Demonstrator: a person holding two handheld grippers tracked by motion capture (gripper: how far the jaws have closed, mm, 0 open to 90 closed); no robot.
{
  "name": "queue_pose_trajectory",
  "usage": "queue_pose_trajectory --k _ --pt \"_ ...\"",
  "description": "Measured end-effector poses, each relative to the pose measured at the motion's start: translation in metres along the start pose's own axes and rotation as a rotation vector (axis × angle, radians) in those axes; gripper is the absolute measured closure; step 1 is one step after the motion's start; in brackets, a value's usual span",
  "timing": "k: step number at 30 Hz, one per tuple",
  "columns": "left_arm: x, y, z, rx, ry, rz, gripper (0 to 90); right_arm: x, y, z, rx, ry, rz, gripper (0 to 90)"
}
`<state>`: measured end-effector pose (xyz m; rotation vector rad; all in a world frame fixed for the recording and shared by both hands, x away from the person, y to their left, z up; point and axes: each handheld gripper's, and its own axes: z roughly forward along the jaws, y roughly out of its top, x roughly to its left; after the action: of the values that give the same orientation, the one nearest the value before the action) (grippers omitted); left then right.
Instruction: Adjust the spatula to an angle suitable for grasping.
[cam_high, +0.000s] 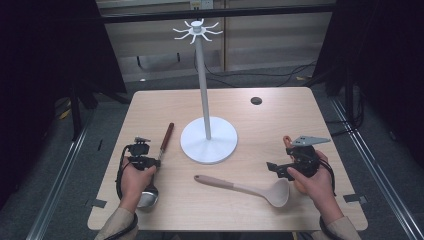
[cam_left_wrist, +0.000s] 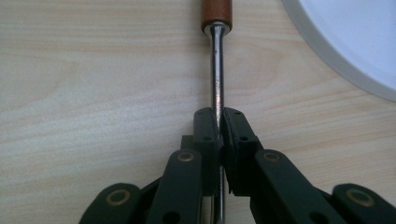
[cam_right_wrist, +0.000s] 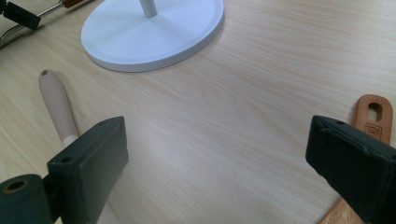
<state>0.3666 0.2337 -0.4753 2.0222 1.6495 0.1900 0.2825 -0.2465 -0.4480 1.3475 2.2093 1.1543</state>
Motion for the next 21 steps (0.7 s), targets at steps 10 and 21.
queue_pose_trajectory --k 10,21 --pt "-0.004 0.007 -0.031 -0.199 -0.014 0.037 85.0 0.001 0.001 0.000 -0.018 0.002 0.002 4.6" --pt "-0.017 0.008 -0.062 -0.434 -0.057 0.109 85.0 0.002 0.002 0.001 -0.030 0.022 0.000 2.0"
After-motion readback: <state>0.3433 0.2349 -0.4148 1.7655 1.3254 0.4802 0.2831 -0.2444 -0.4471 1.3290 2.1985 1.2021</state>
